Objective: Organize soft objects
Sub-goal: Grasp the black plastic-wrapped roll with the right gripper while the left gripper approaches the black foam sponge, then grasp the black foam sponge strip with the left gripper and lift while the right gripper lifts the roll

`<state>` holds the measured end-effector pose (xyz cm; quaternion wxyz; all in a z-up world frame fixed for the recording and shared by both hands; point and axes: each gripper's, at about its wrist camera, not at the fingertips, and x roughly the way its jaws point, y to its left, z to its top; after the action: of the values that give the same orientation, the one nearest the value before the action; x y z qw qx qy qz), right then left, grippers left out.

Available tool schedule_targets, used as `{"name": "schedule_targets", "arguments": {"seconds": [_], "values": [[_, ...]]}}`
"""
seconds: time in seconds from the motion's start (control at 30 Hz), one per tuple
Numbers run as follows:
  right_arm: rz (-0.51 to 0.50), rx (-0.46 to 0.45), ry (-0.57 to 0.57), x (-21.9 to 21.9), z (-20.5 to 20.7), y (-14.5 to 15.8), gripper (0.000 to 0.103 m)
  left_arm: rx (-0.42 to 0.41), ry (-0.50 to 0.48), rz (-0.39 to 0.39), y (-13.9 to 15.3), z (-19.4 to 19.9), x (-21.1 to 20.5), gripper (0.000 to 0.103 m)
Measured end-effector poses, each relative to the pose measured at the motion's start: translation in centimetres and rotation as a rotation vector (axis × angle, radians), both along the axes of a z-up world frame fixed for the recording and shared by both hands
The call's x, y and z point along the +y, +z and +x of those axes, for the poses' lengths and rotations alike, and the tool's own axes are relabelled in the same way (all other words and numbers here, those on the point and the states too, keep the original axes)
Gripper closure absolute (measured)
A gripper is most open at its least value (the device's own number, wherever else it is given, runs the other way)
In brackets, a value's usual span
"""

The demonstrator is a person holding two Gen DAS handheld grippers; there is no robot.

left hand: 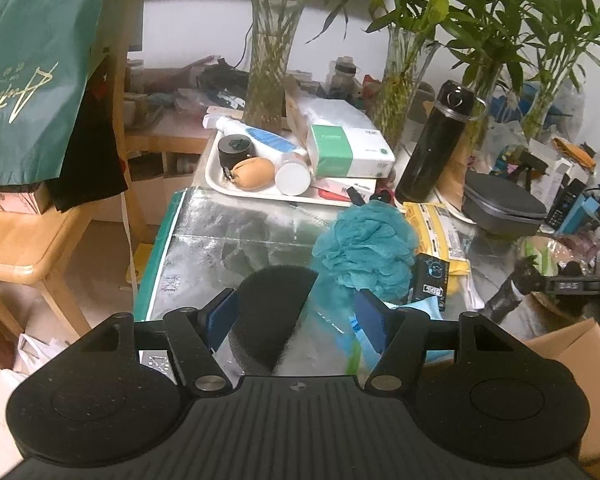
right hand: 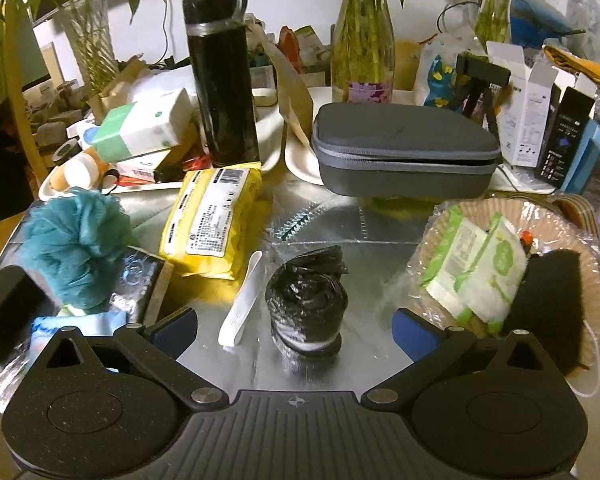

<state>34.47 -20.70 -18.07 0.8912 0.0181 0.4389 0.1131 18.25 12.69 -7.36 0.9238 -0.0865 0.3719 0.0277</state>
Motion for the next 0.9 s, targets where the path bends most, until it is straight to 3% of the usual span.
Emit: {"name": "schedule_targets", "arguments": {"seconds": [0.53,0.7,0.9], "values": [[0.026,0.086,-0.077,-0.3,2.8,-3.0,0.031,0.017,0.008,-0.025,-0.2,0.4,-0.1,0.039],[0.036,0.104,-0.067,-0.3,2.9,-3.2,0.056,0.022,0.015,-0.026,-0.3,0.3,0.0,0.039],[0.022,0.094,-0.074,-0.5,2.6,-2.3,0.056,0.021,0.025,-0.020,-0.3,0.4,0.1,0.039]]}}
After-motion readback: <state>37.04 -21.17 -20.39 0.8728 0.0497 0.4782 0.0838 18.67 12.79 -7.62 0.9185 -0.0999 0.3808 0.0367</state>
